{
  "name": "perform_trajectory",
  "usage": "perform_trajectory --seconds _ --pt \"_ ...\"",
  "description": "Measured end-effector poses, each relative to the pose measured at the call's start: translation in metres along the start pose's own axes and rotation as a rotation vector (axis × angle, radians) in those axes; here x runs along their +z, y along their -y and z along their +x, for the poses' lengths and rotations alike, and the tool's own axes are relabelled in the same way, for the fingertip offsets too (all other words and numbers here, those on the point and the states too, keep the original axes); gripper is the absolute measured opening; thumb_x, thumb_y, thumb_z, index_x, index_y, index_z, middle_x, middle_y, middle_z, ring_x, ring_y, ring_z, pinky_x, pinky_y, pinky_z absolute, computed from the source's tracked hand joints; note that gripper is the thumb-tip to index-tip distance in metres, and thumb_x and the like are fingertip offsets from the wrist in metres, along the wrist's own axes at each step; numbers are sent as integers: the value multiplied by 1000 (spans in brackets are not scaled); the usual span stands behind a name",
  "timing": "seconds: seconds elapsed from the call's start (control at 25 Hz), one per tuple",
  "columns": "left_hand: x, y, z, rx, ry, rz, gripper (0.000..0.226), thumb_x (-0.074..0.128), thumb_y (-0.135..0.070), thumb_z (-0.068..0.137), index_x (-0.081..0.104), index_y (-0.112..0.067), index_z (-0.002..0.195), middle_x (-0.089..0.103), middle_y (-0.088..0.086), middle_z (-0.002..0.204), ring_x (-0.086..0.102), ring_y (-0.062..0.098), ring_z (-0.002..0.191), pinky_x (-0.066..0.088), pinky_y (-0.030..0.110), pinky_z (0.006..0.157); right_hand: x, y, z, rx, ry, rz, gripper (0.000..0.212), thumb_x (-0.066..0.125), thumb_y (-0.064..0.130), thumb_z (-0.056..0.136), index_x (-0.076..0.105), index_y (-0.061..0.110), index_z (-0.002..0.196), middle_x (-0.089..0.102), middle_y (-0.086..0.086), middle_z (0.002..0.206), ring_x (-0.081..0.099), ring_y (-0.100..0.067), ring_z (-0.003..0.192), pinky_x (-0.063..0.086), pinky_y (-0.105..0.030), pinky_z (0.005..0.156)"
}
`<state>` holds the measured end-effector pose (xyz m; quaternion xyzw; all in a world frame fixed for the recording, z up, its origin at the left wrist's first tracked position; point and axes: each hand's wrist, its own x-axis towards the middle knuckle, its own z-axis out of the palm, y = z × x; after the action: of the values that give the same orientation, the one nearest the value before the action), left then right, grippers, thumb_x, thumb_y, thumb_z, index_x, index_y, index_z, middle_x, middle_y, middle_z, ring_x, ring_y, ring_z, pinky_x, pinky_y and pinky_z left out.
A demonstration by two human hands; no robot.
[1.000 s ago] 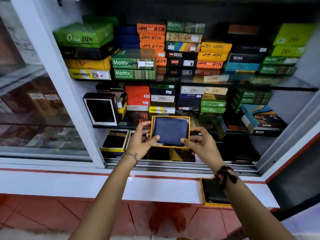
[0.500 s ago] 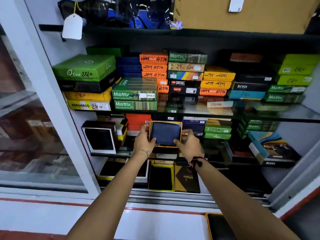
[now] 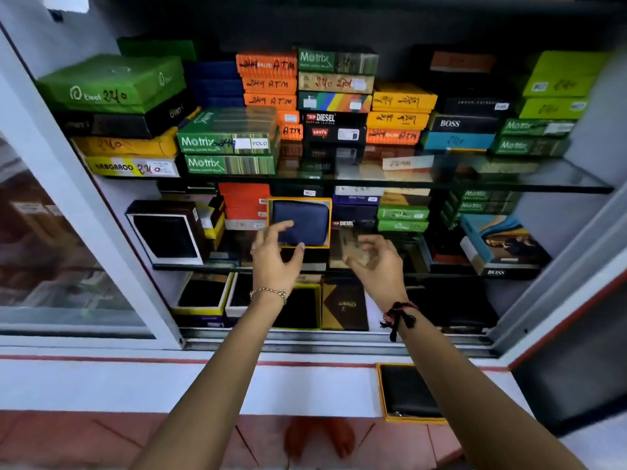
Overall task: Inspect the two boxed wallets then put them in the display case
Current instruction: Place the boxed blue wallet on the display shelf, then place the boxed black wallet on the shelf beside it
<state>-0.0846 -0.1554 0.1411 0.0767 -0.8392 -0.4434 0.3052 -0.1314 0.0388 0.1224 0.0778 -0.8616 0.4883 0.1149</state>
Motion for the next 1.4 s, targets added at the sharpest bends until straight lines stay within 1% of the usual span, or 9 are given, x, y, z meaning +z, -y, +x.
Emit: perform_trajectory --seconds 0.12,0.2,0.28,0.44,0.56,0.64,0.84,1.08,1.4 --pt "28 -11 -51 59 82 -49 30 69 -23 82 65 -25 112 63 -4 110 57 5 90 47 11 79 -31 -36 -38 3 -11 -38 31 82 28 81 68 19 108 60 -2 102 57 -4 77 46 -9 70" --pt "57 -9 -90 -29 182 -41 29 71 -28 82 67 -21 110 65 -3 100 58 6 83 48 17 78 -50 -71 -69 52 2 -94 28 83 26 81 71 17 104 63 -2 101 58 -5 75 50 -16 72" --pt "87 -3 -129 -280 347 -49 34 68 -36 86 67 -14 111 71 5 100 66 18 89 50 25 76 -66 -111 -101 191 76 -180 32 82 26 83 71 11 109 66 -10 111 66 -20 95 55 -35 86" --pt "132 16 -189 -660 848 94 54 43 -49 97 60 -5 122 65 22 125 61 37 117 49 35 95 -79 -182 -152 588 405 -533 52 61 38 97 55 3 135 58 -26 133 55 -42 124 44 -46 106" --pt "143 21 -208 -723 1078 110 70 40 -62 91 46 -9 137 55 19 138 56 36 124 44 46 108 -80 -199 -163 689 451 -316 47 58 26 100 51 -5 135 61 -25 126 63 -38 108 57 -44 89" --pt "143 18 -208 -765 1065 69 69 47 -62 88 47 -9 133 60 17 130 61 33 116 49 48 103 -86 -195 -158 700 459 -239 42 60 22 99 55 -5 131 65 -21 112 63 -30 92 54 -32 67" --pt "119 -3 -190 -770 828 -104 44 70 -25 84 45 -18 120 61 7 119 63 17 91 54 26 63 -124 -157 -142 756 368 121 36 73 12 89 53 9 118 69 -19 101 64 -24 77 56 -36 62" --pt "92 -64 -112 -442 496 -304 49 64 -3 87 42 -12 129 61 17 126 65 33 108 56 50 92 -156 -84 -76 388 204 259 37 77 17 87 56 13 117 74 -8 100 71 -17 80 59 -28 62" --pt "118 -86 2 -242 298 -40 51 57 -2 88 34 -15 132 66 12 123 59 32 116 48 48 102 -110 -44 38 230 -4 172 45 75 10 88 51 8 126 68 -11 110 65 -16 86 54 -24 68"
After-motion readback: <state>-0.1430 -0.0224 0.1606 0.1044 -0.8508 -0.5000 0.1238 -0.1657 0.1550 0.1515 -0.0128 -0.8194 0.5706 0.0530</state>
